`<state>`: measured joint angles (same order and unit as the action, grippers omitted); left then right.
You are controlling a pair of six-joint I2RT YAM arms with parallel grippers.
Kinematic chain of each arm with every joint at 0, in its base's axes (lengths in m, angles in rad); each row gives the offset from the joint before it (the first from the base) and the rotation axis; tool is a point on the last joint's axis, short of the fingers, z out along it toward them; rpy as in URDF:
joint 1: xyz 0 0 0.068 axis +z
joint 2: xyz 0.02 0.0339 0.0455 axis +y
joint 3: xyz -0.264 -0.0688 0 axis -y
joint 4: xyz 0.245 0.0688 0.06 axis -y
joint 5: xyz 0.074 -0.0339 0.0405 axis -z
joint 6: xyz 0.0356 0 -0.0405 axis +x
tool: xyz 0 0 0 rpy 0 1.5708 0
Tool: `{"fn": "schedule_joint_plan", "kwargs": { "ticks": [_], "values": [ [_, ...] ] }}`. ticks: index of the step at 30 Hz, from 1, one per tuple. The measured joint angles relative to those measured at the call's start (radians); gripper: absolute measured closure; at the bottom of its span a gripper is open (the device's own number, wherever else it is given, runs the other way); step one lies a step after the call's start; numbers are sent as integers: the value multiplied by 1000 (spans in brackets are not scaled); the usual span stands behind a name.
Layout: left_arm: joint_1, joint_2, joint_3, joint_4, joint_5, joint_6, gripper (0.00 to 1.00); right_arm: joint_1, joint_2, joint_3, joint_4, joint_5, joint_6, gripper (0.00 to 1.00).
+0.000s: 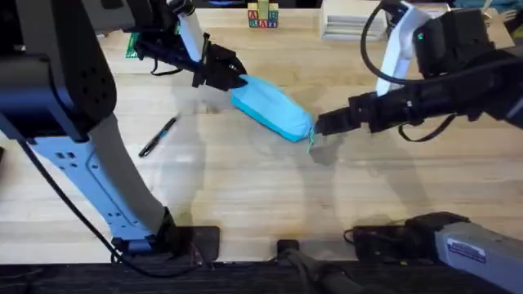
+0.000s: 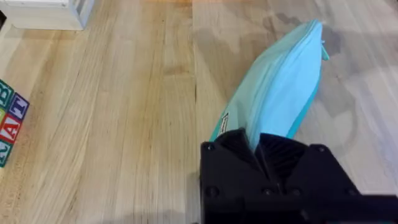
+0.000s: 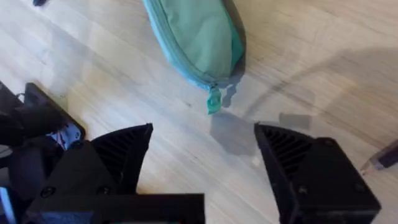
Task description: Unzip the bag, pick up the pens from the table one at a time and place them inside, then zip the bag closed.
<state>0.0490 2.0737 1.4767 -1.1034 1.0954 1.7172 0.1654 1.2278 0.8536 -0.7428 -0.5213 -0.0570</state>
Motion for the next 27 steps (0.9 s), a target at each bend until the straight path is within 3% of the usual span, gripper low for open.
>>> {"fn": "schedule_joint_plan", "kwargs": {
  "ticks": [9,16,27],
  "values": [
    [0,0,0,0,0,0,959,7,122,0,91,0,-7,11],
    [0,0,0,0,0,0,959,8,130,-13,146,0,-15,18],
    [0,0,0,5,0,0,959,8,130,-132,246,-4,14,19]
  ]
}}
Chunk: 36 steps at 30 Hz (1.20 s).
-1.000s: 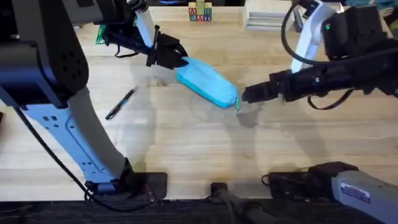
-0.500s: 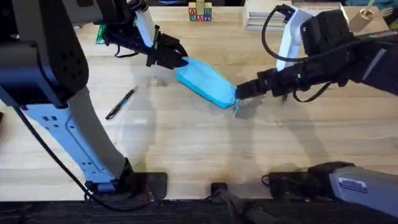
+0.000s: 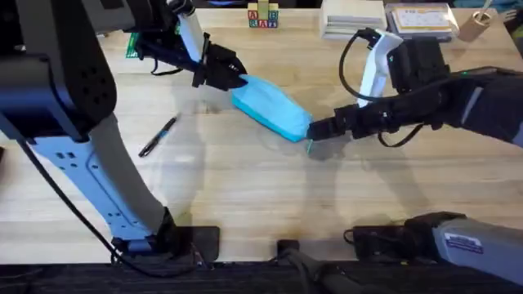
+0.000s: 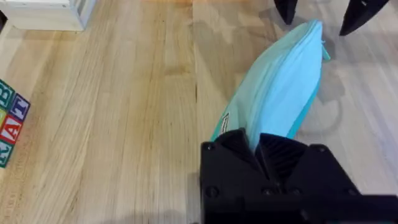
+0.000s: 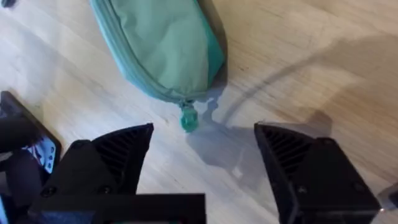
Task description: Unzip the bag, pick up the pens from the table one at a time and place them inside, then zip the bag closed.
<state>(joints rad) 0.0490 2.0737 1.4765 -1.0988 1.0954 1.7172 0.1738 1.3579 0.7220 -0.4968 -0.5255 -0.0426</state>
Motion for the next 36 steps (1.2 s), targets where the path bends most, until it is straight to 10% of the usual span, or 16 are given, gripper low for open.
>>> {"fn": "schedule_joint_plan", "kwargs": {
  "ticks": [36],
  "values": [
    [-2,0,0,13,0,0,959,60,76,-18,112,-60,42,66]
  ]
}}
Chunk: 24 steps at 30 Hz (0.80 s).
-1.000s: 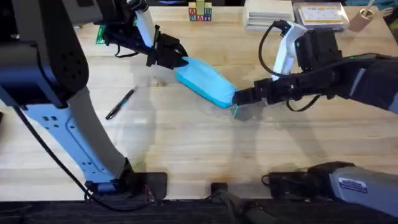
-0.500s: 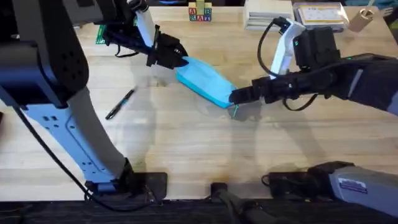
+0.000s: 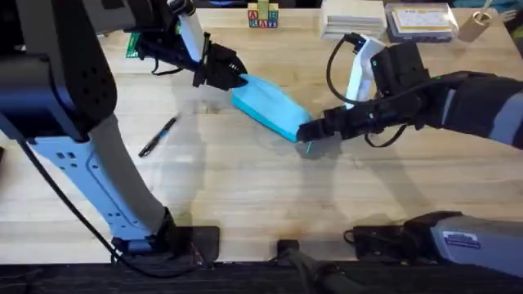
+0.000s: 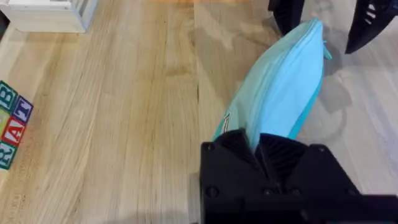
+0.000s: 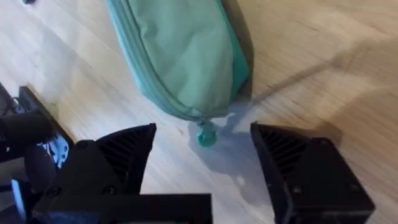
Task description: Unzip the bag, pick up the pens from the table one at a time and place them inside, then zip the bag closed.
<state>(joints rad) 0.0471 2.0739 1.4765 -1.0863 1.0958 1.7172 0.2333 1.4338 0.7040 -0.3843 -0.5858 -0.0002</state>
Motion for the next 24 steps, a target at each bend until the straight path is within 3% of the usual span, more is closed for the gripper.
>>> {"fn": "schedule_joint_plan", "kwargs": {
  "ticks": [10,24],
  "values": [
    [0,0,0,1,0,0,959,0,10,0,11,-6,0,156],
    [0,0,0,1,0,0,959,0,20,0,19,-6,2,538]
  ]
}}
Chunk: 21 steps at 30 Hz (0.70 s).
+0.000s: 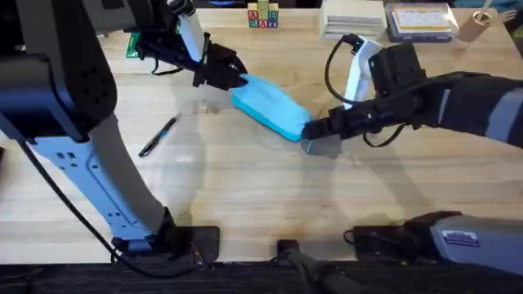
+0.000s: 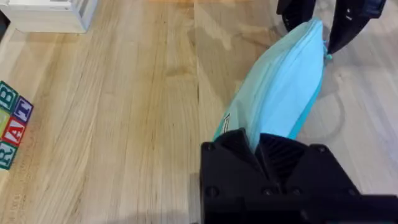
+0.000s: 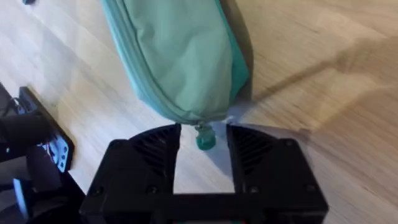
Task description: Unzip the bag, pick up the pens from the table one at a time and place them inside, then zip the bag closed.
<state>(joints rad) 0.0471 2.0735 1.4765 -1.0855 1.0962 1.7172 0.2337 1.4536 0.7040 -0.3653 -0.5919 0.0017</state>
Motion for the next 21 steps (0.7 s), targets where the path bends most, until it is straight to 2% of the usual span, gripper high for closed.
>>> {"fn": "schedule_joint_plan", "kwargs": {
  "ticks": [6,21],
  "values": [
    [0,0,0,0,0,0,959,0,0,0,2,0,0,626],
    [0,0,0,0,0,0,959,0,0,0,2,0,2,764]
  ]
}}
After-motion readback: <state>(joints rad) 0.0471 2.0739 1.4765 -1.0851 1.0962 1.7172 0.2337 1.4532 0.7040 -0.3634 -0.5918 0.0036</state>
